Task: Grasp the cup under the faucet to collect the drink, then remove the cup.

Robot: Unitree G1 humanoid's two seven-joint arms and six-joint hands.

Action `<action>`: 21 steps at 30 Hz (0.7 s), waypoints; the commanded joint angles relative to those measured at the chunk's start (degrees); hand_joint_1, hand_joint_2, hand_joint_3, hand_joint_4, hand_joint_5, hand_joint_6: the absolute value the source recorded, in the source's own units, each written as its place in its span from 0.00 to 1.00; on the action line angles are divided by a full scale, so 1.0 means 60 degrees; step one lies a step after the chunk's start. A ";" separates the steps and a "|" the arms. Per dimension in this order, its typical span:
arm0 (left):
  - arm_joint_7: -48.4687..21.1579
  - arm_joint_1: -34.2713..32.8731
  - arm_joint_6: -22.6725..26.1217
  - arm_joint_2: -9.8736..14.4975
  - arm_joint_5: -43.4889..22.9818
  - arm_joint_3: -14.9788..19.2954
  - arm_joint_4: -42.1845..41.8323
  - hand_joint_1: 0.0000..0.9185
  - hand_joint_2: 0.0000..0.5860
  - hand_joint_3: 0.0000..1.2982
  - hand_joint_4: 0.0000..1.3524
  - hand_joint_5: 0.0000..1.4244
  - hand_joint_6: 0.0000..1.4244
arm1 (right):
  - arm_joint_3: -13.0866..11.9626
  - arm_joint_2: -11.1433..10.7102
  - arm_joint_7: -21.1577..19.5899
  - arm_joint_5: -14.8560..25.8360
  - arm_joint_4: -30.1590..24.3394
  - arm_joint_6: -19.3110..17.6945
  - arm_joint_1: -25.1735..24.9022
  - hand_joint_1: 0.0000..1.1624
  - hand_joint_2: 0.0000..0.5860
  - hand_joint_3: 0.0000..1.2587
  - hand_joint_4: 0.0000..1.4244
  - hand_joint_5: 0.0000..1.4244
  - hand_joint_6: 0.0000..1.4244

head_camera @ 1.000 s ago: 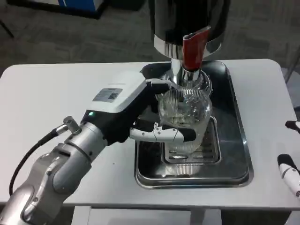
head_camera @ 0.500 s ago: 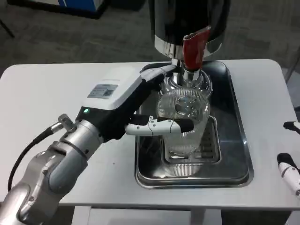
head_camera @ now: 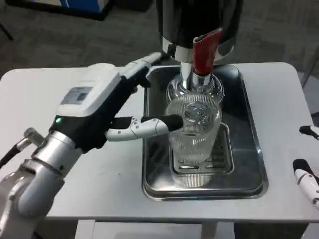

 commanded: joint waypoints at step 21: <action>-0.0581 0.1792 0.0107 0.0615 -0.2041 0.2584 -0.2729 0.28 0.29 0.79 0.48 0.56 0.54 | 0.0114 -0.0018 -0.0048 -0.0016 -0.0348 0.0192 0.0286 0.18 0.86 0.09 0.00 0.00 0.00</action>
